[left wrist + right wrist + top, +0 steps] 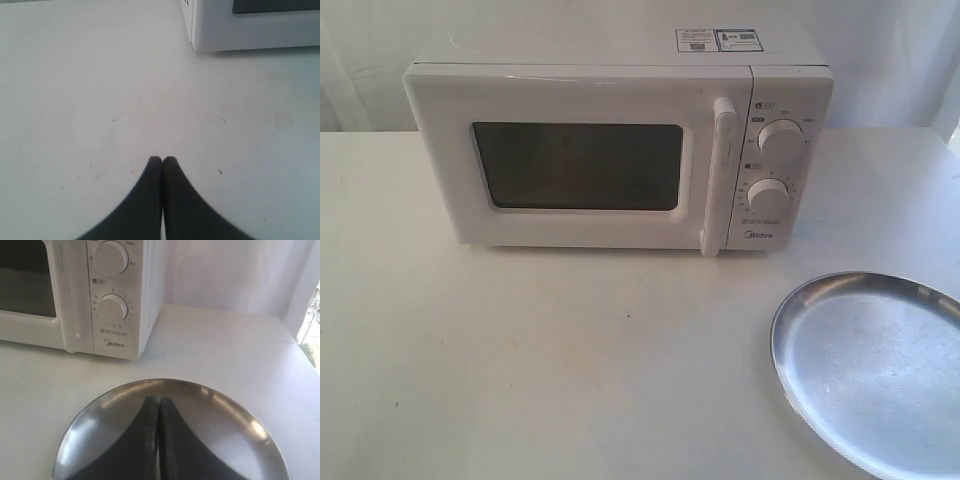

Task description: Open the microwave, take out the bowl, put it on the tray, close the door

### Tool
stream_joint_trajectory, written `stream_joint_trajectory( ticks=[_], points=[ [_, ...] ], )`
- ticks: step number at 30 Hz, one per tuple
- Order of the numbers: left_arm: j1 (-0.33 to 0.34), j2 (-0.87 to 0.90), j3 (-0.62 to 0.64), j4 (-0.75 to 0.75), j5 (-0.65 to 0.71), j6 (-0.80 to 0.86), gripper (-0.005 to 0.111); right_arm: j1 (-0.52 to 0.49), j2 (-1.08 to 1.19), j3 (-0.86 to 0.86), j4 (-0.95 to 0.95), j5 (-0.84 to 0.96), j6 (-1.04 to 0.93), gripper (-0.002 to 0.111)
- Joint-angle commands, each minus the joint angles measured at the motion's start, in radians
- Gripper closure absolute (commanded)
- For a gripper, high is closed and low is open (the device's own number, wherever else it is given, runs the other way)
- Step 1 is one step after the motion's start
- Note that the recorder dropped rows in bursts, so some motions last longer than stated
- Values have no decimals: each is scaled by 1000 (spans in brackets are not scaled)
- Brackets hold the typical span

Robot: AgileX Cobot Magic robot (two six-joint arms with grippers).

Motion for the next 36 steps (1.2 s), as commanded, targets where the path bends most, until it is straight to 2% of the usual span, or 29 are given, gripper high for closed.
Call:
stream_joint_trajectory(
  ticks=[1, 11, 17, 18, 20, 23, 25, 30, 36],
  points=[
    [-6, -4, 1, 3, -8, 0, 107, -7, -7, 7, -10, -16, -17, 108],
    [-6, -4, 1, 3, -42, 0, 107, -7, -7, 7, -10, -73, -17, 108],
    [-6, -4, 1, -40, -66, -16, 107, -7, -7, 7, 119, -111, -17, 108],
    [-6, -4, 1, -82, -72, -55, 107, -7, -7, 7, 140, -137, -17, 108],
    [-6, -4, 1, -82, -92, -65, 107, -7, -7, 7, 198, -252, -17, 108],
    [-6, -4, 1, -82, -167, -68, 107, -7, -7, 7, 383, -490, -7, 108],
    [-6, -4, 1, -82, -217, -100, 107, -7, -7, 7, 427, -652, 8, 108],
    [-6, -4, 1, -82, -299, -116, 107, -7, -7, 3, 355, -881, 124, 108],
    [-6, -4, 1, -82, -315, -116, 107, -7, 37, -138, 185, -916, 138, 108]
  ],
)
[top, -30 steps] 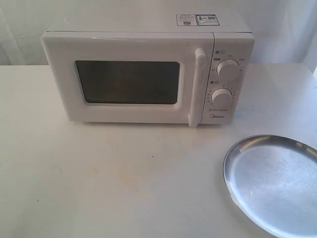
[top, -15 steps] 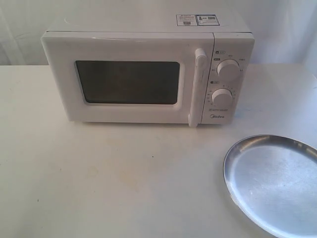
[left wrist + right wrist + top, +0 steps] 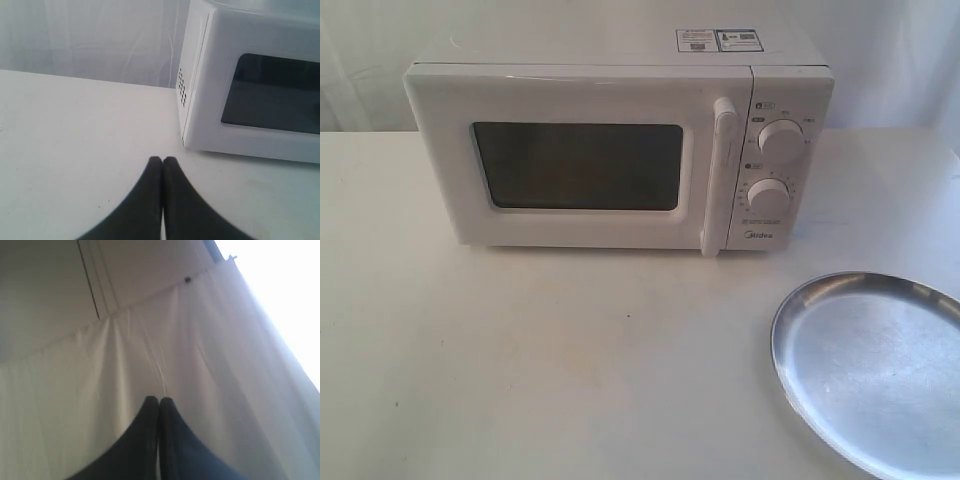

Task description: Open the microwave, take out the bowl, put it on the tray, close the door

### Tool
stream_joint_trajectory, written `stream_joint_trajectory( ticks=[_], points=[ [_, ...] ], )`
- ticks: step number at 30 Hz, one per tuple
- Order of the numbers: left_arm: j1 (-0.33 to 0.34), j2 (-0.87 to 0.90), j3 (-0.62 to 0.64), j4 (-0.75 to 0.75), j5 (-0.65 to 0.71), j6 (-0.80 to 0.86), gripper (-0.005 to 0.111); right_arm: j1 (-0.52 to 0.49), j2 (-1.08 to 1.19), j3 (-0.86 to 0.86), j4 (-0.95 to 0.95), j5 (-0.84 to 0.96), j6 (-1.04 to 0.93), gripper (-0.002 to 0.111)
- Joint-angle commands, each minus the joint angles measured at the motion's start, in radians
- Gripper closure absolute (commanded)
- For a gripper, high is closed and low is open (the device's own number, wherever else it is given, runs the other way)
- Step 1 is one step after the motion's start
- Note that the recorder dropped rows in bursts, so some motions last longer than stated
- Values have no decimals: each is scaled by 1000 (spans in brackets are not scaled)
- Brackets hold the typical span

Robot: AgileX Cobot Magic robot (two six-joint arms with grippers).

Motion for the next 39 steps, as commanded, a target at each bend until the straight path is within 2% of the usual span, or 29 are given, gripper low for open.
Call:
stream_joint_trajectory(
  ticks=[1, 8, 11, 13, 14, 16, 18, 20, 24, 28, 35, 39],
  points=[
    [-6, -4, 1, -14, -12, -8, 107, -7, 66, -113, -120, -46, 12, 108],
    [-6, -4, 1, -14, 15, -8, 107, -7, 434, -318, -222, -69, 20, 108],
    [-6, -4, 1, -10, 44, -5, 107, -7, 624, -408, -342, -63, 20, 108],
    [-6, -4, 1, -10, 64, -1, 107, -7, 760, -458, -515, -72, 24, 108],
    [-6, -4, 1, -10, 83, -1, 107, -7, 831, -479, -681, -96, 24, 108],
    [-6, -4, 1, -3, 103, -1, 107, -7, 960, -508, -977, -207, 47, 108],
    [-6, -4, 1, -3, 120, -1, 107, -7, 1100, -533, -1171, -352, 79, 108],
    [-6, -4, 1, -3, 142, -1, 107, -7, 1227, -557, -1204, -410, 105, 108],
    [-6, -4, 1, -3, 176, -1, 107, -20, 1433, -595, -1138, -410, 105, 108],
    [-6, -4, 1, -7, 188, -1, 107, -46, 1573, -630, -1175, -452, 105, 108],
    [-6, -4, 1, -6, 195, -1, 107, -150, 1705, -695, -1293, -480, 181, 108],
    [-6, -4, 1, -6, 197, -1, 107, -210, 1753, -716, -1361, -559, 208, 108]
  ],
)
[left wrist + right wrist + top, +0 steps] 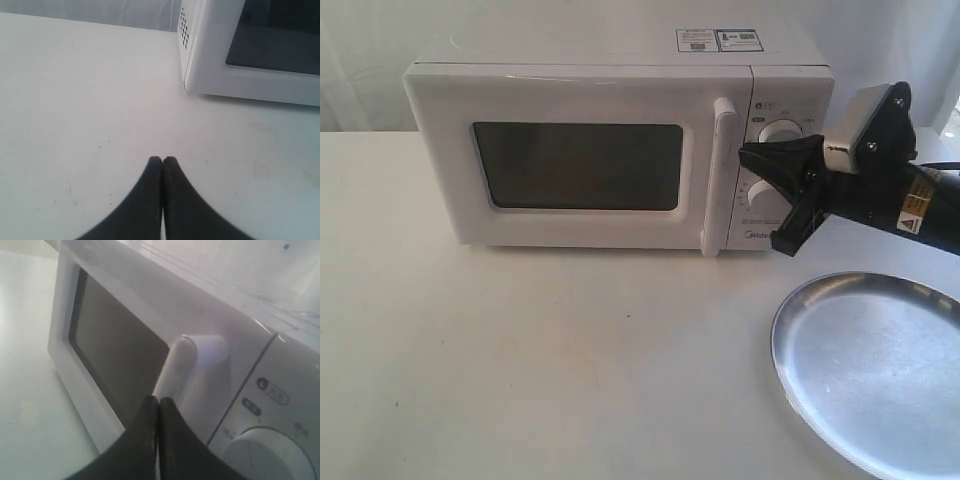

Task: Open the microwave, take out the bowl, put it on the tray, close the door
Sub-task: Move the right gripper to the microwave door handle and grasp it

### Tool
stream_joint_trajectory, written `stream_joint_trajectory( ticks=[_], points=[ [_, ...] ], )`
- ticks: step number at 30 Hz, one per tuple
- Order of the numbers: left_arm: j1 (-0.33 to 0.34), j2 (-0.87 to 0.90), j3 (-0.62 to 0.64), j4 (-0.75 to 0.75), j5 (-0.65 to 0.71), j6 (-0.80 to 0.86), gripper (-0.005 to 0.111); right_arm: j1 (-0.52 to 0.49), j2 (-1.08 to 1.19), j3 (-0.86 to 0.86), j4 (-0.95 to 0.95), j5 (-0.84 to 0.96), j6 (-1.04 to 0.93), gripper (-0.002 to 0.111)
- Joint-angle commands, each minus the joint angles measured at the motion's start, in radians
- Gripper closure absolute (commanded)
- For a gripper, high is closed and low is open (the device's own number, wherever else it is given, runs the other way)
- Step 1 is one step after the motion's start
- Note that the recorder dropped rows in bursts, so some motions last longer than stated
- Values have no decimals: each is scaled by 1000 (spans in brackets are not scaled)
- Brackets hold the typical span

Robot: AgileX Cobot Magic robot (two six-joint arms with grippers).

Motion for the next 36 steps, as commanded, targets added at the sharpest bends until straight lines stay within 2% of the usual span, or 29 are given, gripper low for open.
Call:
stream_joint_trajectory(
  ticks=[1, 3, 6, 9, 15, 17, 19, 21, 23, 24, 26, 30, 33, 34, 36],
  points=[
    [-6, -4, 1, -8, 5, -1, 107, -63, 48, -30, -81, -95, 56, 108],
    [-6, -4, 1, -10, 5, -5, 107, -87, 95, -81, -191, -107, 122, 108],
    [-6, -4, 1, -13, 7, -5, 107, -88, 149, -121, -209, -92, 196, 108],
    [-6, -4, 1, -13, 7, -5, 107, -88, 189, -138, -255, -128, 189, 108],
    [-6, -4, 1, -13, 7, -5, 107, -86, 211, -139, -102, -93, 152, 108],
    [-6, -4, 1, -13, 7, -5, 107, -84, 211, -139, -100, -78, 149, 102],
    [-6, -4, 1, -13, 7, -5, 107, -71, 213, -139, -97, -78, 147, 89],
    [-6, -4, 1, -13, 7, -5, 107, -16, 236, -139, -56, -75, 102, 62],
    [-6, -4, 1, -13, 7, -5, 107, 32, 264, -139, 1, -75, 44, 40],
    [-6, -4, 1, -13, 7, -5, 107, 45, 275, -139, 21, -75, 28, 37],
    [-6, -4, 1, -13, 7, -5, 107, 80, 297, -139, 85, -75, -3, 41],
    [-6, -4, 1, -13, 7, -5, 107, 97, 299, -139, 22, -100, -29, 74],
    [-6, -4, 1, -13, 7, -5, 107, 97, 297, -139, -47, -128, -32, 102],
    [-6, -4, 1, -13, 7, -7, 107, 97, 297, -139, -69, -128, -32, 108],
    [-6, -4, 1, -13, 7, -7, 107, 97, 297, -139, -108, -128, -32, 108]
  ],
)
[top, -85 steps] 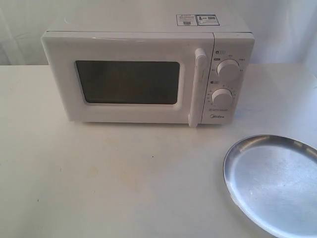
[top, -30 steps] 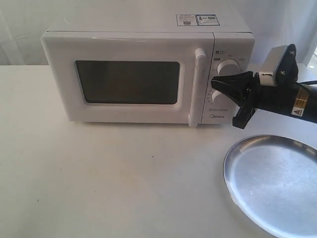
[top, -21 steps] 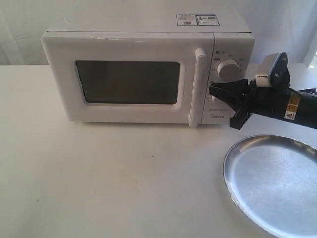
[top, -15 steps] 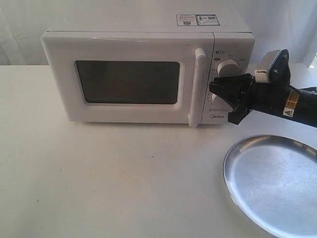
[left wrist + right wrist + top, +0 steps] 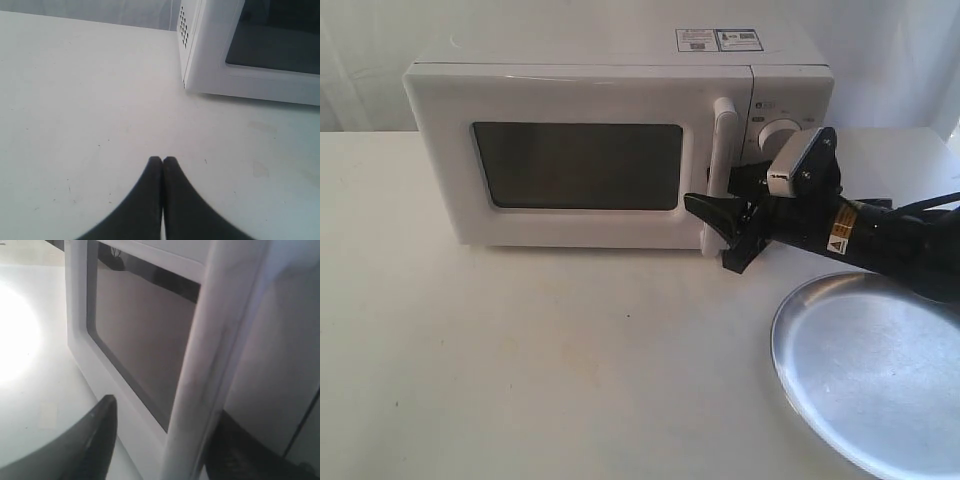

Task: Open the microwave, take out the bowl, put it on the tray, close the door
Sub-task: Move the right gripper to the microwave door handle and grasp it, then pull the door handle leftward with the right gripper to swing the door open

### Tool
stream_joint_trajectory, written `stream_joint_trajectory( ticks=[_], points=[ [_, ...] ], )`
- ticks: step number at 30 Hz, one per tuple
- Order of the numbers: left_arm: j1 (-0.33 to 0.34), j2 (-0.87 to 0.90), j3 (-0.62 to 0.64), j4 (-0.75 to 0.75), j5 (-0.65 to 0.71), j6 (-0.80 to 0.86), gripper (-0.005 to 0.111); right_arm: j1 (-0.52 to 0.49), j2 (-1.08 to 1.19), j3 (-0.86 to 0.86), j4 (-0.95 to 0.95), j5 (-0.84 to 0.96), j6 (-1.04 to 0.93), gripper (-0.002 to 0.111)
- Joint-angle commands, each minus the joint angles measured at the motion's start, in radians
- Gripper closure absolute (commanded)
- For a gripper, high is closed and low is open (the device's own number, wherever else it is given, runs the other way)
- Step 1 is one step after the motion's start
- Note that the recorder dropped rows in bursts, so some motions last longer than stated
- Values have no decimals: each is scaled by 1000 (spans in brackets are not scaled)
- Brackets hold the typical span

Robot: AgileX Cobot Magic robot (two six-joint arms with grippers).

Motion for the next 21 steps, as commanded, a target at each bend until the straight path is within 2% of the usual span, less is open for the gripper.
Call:
stream_joint_trajectory(
  ticks=[1, 11, 17, 18, 20, 21],
  points=[
    [-6, -4, 1, -13, 3, -7, 107, 3, -2, -6, -180, -41, -21, 108],
    [-6, -4, 1, -24, 5, -7, 107, 3, -50, -6, -294, -41, 16, 108],
    [-6, -4, 1, -31, 7, -7, 107, 1, -58, -4, -264, -41, 23, 107],
    [-6, -4, 1, -31, 7, -7, 107, 1, -58, -4, -256, -41, 44, 103],
    [-6, -4, 1, -30, 5, -7, 107, 1, -58, -4, -249, -41, 67, 86],
    [-6, -4, 1, -30, 0, -7, 107, -3, -58, -4, -251, -41, 69, 72]
  ],
)
